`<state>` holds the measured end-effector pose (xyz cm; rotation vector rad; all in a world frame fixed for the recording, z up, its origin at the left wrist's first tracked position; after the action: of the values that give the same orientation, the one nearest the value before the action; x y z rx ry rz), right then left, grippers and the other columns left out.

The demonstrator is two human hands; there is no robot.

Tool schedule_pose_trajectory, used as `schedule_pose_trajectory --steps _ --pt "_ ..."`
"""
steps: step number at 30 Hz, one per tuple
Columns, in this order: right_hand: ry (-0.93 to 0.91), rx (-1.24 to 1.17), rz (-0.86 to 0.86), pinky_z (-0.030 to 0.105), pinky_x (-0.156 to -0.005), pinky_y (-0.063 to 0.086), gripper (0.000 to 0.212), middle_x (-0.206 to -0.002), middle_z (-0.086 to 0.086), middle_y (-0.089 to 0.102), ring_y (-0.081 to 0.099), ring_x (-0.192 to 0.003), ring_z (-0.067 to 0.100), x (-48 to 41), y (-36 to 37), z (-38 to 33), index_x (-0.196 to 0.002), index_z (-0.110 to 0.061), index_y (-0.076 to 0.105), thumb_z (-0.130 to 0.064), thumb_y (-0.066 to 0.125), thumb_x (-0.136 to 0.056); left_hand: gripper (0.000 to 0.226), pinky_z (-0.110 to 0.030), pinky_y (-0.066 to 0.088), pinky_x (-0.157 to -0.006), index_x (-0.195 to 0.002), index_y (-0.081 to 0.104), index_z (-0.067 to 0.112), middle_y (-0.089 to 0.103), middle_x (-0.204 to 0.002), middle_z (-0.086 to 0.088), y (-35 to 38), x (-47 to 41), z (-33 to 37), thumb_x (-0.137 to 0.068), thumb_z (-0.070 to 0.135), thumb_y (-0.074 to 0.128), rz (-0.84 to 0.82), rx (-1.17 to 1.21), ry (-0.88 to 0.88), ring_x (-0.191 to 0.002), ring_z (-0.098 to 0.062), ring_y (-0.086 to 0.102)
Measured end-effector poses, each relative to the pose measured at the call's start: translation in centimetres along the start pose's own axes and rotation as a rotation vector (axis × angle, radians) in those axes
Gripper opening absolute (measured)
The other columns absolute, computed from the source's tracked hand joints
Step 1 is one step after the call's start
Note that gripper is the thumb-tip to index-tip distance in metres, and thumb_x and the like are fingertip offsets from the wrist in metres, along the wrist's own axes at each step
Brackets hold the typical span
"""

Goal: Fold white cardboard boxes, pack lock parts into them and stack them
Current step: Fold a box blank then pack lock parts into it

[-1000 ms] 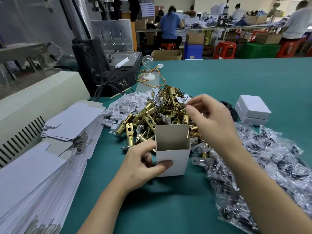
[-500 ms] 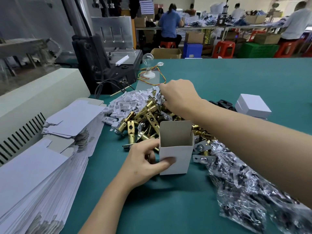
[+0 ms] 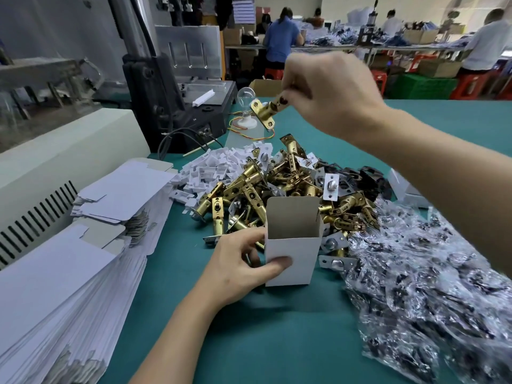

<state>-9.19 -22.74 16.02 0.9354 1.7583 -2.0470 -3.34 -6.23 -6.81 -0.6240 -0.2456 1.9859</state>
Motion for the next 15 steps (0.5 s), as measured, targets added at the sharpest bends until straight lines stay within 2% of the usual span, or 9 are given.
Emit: schedule_pose_trajectory --steps 2,4,6,10,13,14,15 --pt "0.01 -0.158 0.037 0.031 -0.077 0.057 0.012 -0.091 -0.001 0.07 0.065 -0.075 0.017 0.8 -2.6 -0.1 -0.106 -0.017 0.071 -0.021 0.066 -0.096 0.023 -0.024 0.046 -0.058 -0.109 0.074 0.048 0.07 -0.09 0.022 -0.1 0.0 -0.3 -0.086 0.047 0.077 0.002 0.032 -0.027 -0.061 -0.014 0.049" --pt "0.02 -0.335 0.01 0.015 -0.068 0.054 0.01 -0.089 -0.004 0.07 0.064 -0.069 0.007 2.4 -4.6 -0.3 -0.105 -0.014 0.072 -0.019 0.069 -0.097 0.03 -0.039 0.061 -0.067 -0.112 0.074 0.051 0.076 -0.1 0.015 -0.2 -0.1 -0.6 -0.083 0.056 0.077 0.022 0.081 -0.081 -0.075 -0.028 0.064" --pt "0.027 -0.476 -0.077 0.018 -0.068 0.058 0.009 -0.09 -0.004 0.072 0.067 -0.07 0.007 4.4 -5.7 -0.6 -0.104 -0.015 0.071 -0.018 0.069 -0.095 0.032 -0.051 0.063 -0.074 -0.112 0.073 0.054 0.078 -0.104 0.012 -0.3 -0.1 -0.8 -0.08 0.06 0.078 0.041 0.114 -0.117 -0.085 -0.034 0.07" --pt "-0.011 -0.501 -0.176 0.013 -0.069 0.053 0.013 -0.088 -0.015 0.071 0.067 -0.077 0.007 7.7 -5.7 -1.0 -0.098 -0.023 0.072 -0.027 0.066 -0.087 0.032 -0.043 0.061 -0.073 -0.11 0.073 0.053 0.077 -0.1 0.013 -0.3 -0.2 -1.0 -0.08 0.063 0.075 0.03 0.095 -0.128 -0.076 -0.03 0.068" --pt "-0.05 -0.411 -0.184 0.013 -0.063 0.046 0.011 -0.089 -0.013 0.073 0.067 -0.077 0.014 9.1 -4.3 -1.0 -0.101 -0.015 0.075 -0.02 0.071 -0.091 0.031 -0.033 0.058 -0.069 -0.111 0.072 0.053 0.077 -0.104 0.012 -0.3 -0.1 -1.1 -0.081 0.062 0.073 0.001 0.133 -0.142 -0.066 -0.018 0.066" --pt "-0.06 -0.379 -0.194 0.018 -0.065 0.049 0.01 -0.089 -0.013 0.073 0.067 -0.076 0.016 9.5 -3.7 -1.0 -0.102 -0.015 0.075 -0.017 0.073 -0.092 0.031 -0.03 0.058 -0.069 -0.111 0.072 0.054 0.077 -0.106 0.013 -0.3 -0.1 -1.0 -0.081 0.06 0.072 -0.002 0.138 -0.145 -0.066 -0.014 0.066" --pt "-0.073 -0.346 -0.204 0.029 -0.068 0.053 0.009 -0.089 -0.014 0.073 0.066 -0.076 0.017 9.8 -3.2 -1.1 -0.102 -0.015 0.074 -0.016 0.073 -0.093 0.031 -0.029 0.058 -0.068 -0.112 0.071 0.055 0.077 -0.107 0.014 -0.4 -0.1 -1.0 -0.082 0.06 0.072 -0.004 0.134 -0.146 -0.067 -0.015 0.066"
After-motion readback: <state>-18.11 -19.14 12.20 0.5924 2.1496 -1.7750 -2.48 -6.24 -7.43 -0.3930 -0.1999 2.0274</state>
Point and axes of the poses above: each hand's wrist, its own x-axis away from the middle knuckle, its own y-axis out of the palm, z = x × y, the point moved 5 cm from there along -x, towards the middle knuckle
